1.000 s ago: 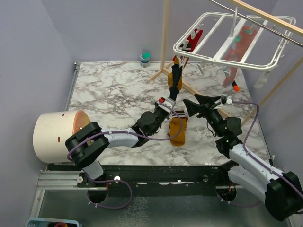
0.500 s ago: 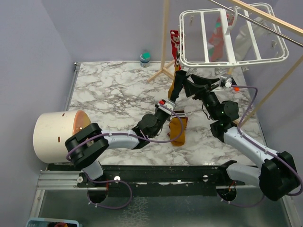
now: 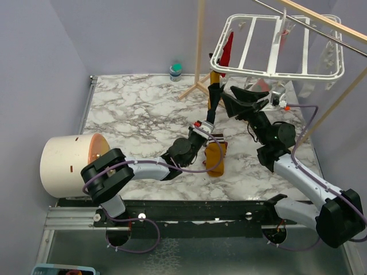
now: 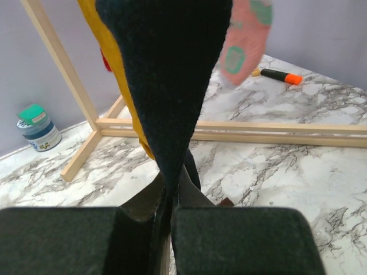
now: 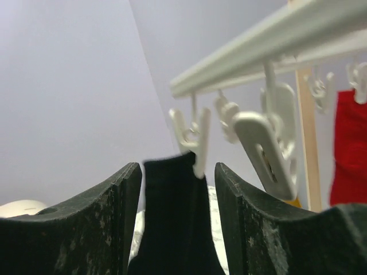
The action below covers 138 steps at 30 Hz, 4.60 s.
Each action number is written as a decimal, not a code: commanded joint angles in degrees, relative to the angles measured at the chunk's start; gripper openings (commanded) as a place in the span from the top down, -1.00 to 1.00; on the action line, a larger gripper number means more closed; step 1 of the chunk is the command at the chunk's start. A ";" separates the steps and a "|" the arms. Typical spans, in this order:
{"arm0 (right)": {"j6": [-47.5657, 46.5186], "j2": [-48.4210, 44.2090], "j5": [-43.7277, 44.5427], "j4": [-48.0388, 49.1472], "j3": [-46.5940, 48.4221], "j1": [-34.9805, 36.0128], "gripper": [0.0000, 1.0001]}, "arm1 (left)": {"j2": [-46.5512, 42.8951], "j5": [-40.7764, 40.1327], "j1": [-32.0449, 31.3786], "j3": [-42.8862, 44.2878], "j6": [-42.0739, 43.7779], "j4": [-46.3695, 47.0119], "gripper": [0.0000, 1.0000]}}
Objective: Remove the socks clipped to the hanger
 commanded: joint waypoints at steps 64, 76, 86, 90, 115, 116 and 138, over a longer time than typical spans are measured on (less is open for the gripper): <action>-3.27 7.71 11.08 4.40 5.60 2.55 -0.21 | 4.02 -2.12 -3.51 2.37 0.08 -0.06 1.00; -2.75 12.09 8.68 5.72 9.44 2.63 -0.20 | 4.02 -2.28 -3.59 2.20 0.07 0.03 1.00; -3.27 12.46 9.06 6.70 10.17 2.72 -0.17 | 4.43 -2.39 -3.59 2.05 0.07 0.04 1.00; -3.37 11.32 10.38 7.81 8.87 2.72 -0.15 | 4.78 -2.38 -3.59 2.32 0.07 -0.03 1.00; -2.89 12.12 9.99 8.60 9.31 2.80 0.36 | 4.77 -2.69 -3.59 1.73 0.00 -0.03 1.00; -2.85 12.24 9.89 8.60 9.34 2.81 0.41 | 4.66 -2.80 -3.59 1.65 0.00 0.02 1.00; -3.47 4.97 8.16 3.54 7.09 2.81 0.43 | -11.57 19.74 -6.33 -8.60 -20.01 -20.44 0.44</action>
